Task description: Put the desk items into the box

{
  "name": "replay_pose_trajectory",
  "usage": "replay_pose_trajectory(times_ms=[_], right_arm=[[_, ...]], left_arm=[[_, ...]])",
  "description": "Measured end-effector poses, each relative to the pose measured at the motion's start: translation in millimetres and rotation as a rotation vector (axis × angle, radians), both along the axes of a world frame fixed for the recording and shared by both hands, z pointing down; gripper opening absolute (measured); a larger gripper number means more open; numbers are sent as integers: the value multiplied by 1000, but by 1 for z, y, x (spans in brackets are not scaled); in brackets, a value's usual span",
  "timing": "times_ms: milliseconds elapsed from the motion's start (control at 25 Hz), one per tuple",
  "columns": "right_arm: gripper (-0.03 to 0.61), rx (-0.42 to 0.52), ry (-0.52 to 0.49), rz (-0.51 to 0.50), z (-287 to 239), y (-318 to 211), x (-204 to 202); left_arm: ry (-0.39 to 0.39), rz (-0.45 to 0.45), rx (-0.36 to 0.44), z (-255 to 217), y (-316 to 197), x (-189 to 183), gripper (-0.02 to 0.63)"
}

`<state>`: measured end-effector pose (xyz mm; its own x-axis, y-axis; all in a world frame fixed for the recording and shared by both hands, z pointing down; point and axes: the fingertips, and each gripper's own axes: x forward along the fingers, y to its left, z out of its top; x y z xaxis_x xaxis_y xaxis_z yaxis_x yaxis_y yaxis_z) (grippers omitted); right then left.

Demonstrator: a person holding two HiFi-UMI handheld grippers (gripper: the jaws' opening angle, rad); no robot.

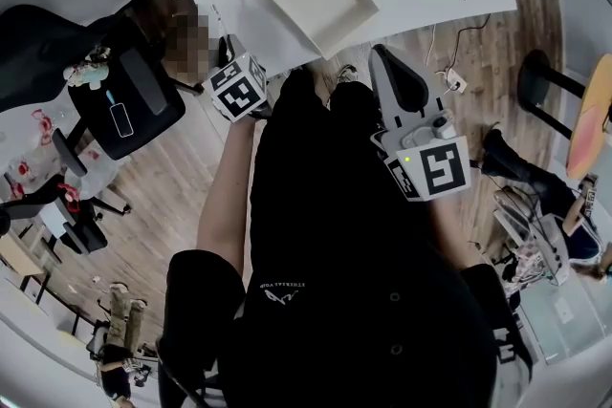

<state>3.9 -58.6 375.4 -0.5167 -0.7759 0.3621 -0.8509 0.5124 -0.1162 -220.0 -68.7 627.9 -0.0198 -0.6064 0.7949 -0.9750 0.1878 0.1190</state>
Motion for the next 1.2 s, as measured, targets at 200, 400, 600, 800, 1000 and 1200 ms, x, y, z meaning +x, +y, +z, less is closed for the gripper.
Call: replay_pose_trajectory(times_ms=[200, 400, 600, 800, 1000, 1200], right_arm=[[-2, 2, -36, 8, -5, 2, -1], [-2, 23, -52, -9, -11, 1, -5], [-1, 31, -99, -12, -19, 1, -7], [-2, 62, -102, -36, -27, 9, -16], [-2, 92, -107, -44, -35, 17, -24], [-2, 133, -107, -36, -48, 24, -23]], left_arm=[[-2, 21, 74, -33, 1, -3, 55], [-8, 52, 165, -72, 0, -2, 57], [26, 129, 295, -119, 1, 11, 55], [24, 225, 422, -175, 9, 27, 55], [28, 260, 537, -229, 19, 34, 57], [40, 300, 602, -264, 31, 43, 57]])
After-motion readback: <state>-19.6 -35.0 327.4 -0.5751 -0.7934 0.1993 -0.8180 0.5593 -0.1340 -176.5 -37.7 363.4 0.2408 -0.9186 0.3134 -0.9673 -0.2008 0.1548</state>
